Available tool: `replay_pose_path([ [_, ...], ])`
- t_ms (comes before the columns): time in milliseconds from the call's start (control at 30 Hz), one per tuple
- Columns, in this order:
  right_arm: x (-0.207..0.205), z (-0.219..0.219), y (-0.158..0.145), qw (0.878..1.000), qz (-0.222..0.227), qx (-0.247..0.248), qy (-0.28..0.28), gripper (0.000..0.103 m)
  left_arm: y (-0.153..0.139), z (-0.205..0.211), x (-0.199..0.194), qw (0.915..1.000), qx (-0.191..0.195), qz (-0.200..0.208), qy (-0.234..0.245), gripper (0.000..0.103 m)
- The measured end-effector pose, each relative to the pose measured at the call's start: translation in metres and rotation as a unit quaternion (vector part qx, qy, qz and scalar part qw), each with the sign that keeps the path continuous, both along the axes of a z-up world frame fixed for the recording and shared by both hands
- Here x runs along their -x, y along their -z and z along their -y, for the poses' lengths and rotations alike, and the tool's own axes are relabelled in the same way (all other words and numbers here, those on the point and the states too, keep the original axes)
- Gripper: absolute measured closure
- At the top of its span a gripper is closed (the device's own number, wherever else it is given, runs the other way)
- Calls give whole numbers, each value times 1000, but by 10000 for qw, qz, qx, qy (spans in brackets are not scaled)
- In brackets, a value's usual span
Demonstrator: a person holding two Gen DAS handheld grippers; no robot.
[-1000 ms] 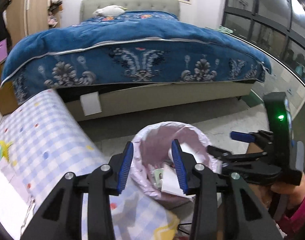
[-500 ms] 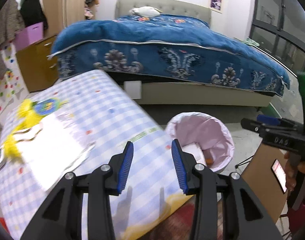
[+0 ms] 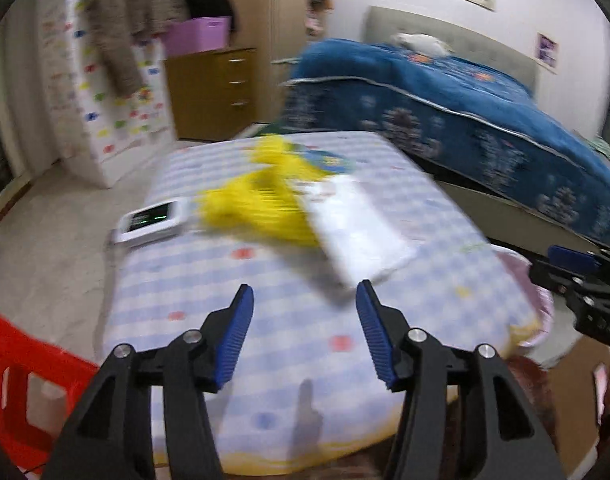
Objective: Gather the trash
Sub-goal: 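Move both grippers back over the table toward the paper bag and yellow net, then grasp the white paper bag edge with the right gripper and lift it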
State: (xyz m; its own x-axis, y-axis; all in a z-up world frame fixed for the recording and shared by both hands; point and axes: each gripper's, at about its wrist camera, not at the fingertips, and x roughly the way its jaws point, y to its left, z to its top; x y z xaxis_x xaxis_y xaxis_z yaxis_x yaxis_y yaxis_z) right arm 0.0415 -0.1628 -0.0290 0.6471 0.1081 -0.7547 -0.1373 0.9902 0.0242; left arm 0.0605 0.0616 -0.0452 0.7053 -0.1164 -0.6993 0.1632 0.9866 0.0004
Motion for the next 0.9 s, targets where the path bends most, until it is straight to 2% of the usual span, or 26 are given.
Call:
replay_pose_path([
  [133, -14, -37, 4, 9994, -63, 77, -327, 51, 3, -39, -6, 9991, -86, -23, -426, 43],
  [300, -32, -71, 14, 9981, -159, 123, -585, 50, 8, -66, -10, 9979, -3, -72, -651, 43],
  [600, -67, -129, 31, 9942, -201, 322, -1005, 50, 21, -76, -22, 9974, 78, -165, -694, 43],
  [733, -84, -151, 45, 9922, -238, 573, -1084, 46, 24, -79, -26, 9973, 117, -197, -692, 43],
  [900, -96, -156, 61, 9895, -301, 1017, -979, 47, 28, -78, -25, 9975, 127, -242, -648, 43],
])
